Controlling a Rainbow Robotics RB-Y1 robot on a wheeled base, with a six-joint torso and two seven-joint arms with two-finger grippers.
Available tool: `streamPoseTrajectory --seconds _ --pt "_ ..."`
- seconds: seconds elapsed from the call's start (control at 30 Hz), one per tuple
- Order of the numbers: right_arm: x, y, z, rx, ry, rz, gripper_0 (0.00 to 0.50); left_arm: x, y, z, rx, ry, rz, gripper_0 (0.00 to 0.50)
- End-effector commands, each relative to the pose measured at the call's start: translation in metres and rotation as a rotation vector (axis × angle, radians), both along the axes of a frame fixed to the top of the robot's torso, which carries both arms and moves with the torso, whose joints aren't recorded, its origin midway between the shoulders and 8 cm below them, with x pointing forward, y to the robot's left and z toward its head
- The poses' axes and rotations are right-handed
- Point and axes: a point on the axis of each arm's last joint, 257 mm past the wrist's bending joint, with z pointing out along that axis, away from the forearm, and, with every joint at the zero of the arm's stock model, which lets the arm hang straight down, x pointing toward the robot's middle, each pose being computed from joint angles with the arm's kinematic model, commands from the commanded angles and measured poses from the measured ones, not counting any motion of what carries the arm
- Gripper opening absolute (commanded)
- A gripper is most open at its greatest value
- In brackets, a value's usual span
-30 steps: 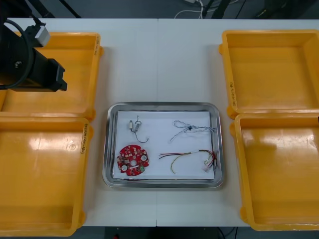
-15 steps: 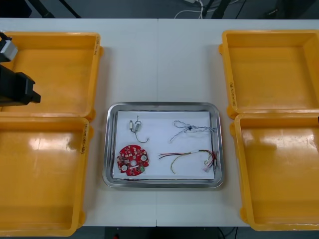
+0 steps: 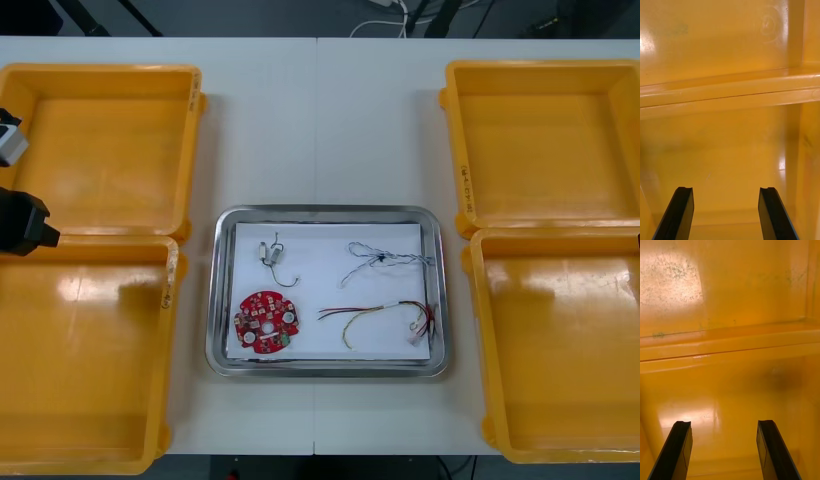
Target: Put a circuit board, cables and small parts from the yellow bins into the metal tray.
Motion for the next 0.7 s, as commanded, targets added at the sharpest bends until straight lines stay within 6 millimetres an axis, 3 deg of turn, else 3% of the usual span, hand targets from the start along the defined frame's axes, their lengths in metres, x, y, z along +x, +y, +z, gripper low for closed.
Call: streamPoseTrajectory --seconds 0.03,0.27,0.7 --pt "0.002 -0.001 0.011 -0.014 -0.036 0.021 0.5 -0.015 0.024 0.01 0.047 -0.023 0.028 0.5" --pt "0.002 -0.001 0.011 -0.014 -0.036 0.021 0.5 -0.025 0.028 0.007 0.033 -0.017 0.04 0.5" --pt "0.002 -0.001 0.011 -0.014 -0.036 0.021 0.5 -0.025 0.033 0.013 0.018 -0.033 0.055 0.5"
